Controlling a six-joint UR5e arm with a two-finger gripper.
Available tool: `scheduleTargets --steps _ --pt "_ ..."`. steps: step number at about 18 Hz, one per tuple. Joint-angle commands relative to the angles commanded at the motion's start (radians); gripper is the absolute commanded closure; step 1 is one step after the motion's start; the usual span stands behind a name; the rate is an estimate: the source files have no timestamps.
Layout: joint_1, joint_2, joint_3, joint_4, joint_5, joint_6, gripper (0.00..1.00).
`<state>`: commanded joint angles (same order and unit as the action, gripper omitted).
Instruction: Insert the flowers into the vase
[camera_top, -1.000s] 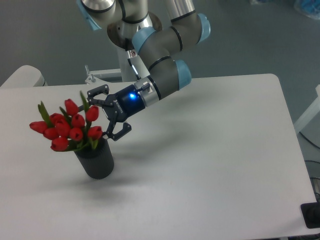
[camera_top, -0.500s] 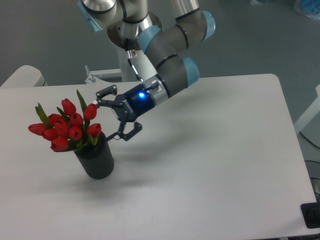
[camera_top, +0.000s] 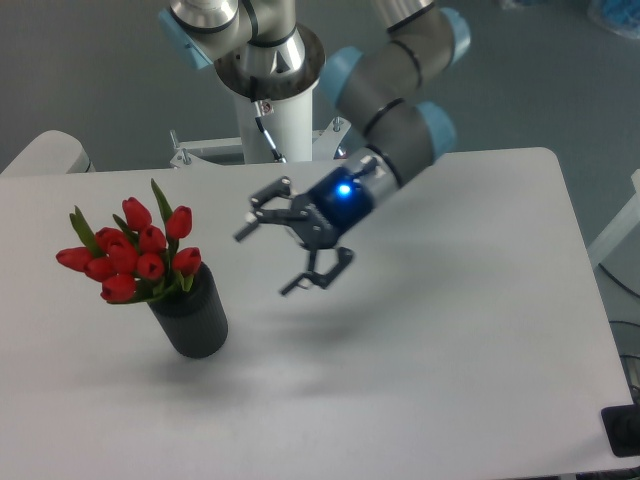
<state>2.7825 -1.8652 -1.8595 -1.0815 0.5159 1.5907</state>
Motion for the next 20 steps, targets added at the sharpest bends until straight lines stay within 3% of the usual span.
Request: scheduleTargets --steps 2,6,10,14,20 --pt "0.009 -0.02 0.043 0.002 0.125 -0.003 0.0" --pt "0.009 -0.051 0.132 0.0 0.209 -0.029 0.0" --pt "-0.011 -0.068 0.232 -0.015 0.467 -0.077 0.0" --pt "-0.026 -0.084 0.293 -0.017 0.581 -0.069 0.0" --pt "-0.116 -0.129 0.399 -0.104 0.895 -0.06 0.0"
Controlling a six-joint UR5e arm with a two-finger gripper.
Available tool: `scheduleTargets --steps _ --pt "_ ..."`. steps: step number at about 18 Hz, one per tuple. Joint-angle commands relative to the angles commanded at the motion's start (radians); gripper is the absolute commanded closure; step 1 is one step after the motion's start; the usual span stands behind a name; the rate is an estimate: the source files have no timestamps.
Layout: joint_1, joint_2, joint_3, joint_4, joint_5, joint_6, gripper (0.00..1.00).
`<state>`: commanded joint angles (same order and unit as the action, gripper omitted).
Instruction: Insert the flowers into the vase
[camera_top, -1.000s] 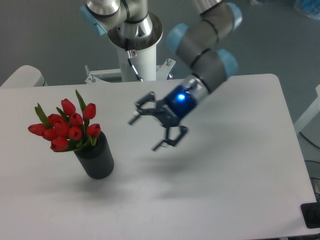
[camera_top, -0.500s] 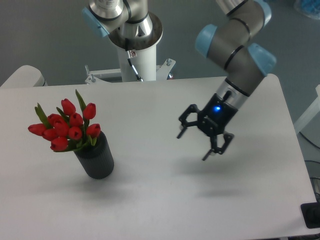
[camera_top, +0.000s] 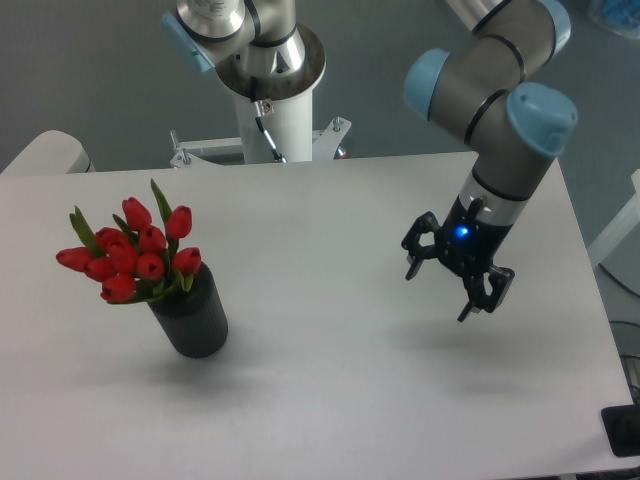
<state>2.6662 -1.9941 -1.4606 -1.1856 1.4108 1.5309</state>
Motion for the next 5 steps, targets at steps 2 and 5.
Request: scheduleTargets --steps 2,5 --pt "-0.026 -0.015 0.014 -0.008 0.066 0.003 0.0" --pt "-0.031 -0.023 0.012 -0.008 0.079 0.015 0.0"
